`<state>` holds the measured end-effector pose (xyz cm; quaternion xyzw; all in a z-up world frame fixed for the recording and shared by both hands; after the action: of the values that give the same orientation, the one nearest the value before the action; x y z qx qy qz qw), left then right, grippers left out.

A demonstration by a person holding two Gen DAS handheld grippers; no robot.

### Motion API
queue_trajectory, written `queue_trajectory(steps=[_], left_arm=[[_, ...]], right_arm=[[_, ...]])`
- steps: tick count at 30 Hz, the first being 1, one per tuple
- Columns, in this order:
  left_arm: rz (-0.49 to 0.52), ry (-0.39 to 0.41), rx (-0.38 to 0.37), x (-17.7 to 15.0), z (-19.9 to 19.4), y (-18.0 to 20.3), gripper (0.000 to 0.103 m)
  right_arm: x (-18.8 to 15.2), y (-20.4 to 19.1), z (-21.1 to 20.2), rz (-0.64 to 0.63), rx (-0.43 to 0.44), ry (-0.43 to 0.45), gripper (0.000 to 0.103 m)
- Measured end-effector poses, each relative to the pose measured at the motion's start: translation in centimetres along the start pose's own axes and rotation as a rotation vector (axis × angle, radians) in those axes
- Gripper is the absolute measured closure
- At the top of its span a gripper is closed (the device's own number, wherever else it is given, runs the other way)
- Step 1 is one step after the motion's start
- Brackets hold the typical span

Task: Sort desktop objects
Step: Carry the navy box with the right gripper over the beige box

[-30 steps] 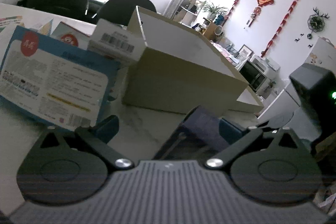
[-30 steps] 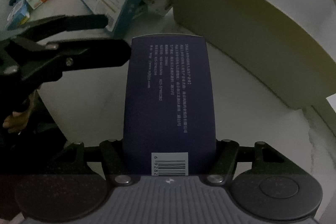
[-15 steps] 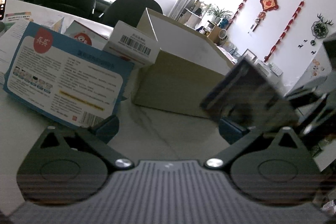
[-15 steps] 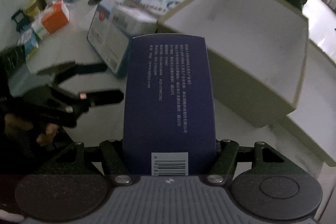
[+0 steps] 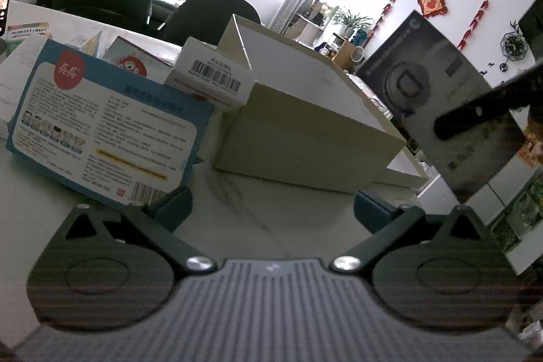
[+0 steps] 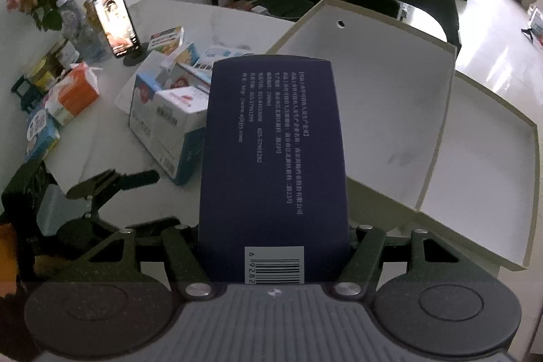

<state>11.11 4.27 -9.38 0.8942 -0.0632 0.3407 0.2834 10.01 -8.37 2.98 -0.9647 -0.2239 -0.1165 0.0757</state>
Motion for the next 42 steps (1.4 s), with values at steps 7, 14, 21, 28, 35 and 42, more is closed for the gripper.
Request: queue_trajectory(steps=[7, 14, 21, 28, 35, 42], left_arm=[[0.001, -0.007, 0.003, -0.2, 0.2, -0.4, 0.000], [0.019, -0.010, 0.013, -0.2, 0.2, -0.4, 0.000], [0.034, -0.022, 0.019, -0.3, 0.8, -0.4, 0.000], [0.072, -0.025, 0.058, 0.1, 1.0, -0.3, 0.000], [0.084, -0.019, 0.055, 0.8, 0.8, 0.0, 0.000], [0.103, -0.025, 0.072, 1.0, 1.0, 0.1, 0.000]], right_arm=[[1.9, 1.7, -1.0, 0.046, -0.003, 0.022, 0.036], [4.5, 4.6, -1.8, 0.125, -0.010, 0.057, 0.036], [7.1, 8.4, -1.1, 0.223, -0.022, 0.078, 0.036], [9.6, 11.4, 1.5, 0.305, -0.037, 0.076, 0.036], [12.6, 12.7, 6.1, 0.331, -0.061, 0.058, 0.036], [14.9, 14.6, 10.5, 0.350, -0.141, 0.051, 0.036]])
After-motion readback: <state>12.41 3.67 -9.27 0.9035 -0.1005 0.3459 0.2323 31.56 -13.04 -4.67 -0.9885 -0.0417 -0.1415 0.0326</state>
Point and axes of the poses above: each gripper's, at about its wrist camera, not at the fingertips, and z roughly the way its jaws point, y to its right, x to its top, the point moved 9 cm from there along z, roughly the way its jaws point, and after that the axes turned 11 degrees about -y, right-handed, at the moved point
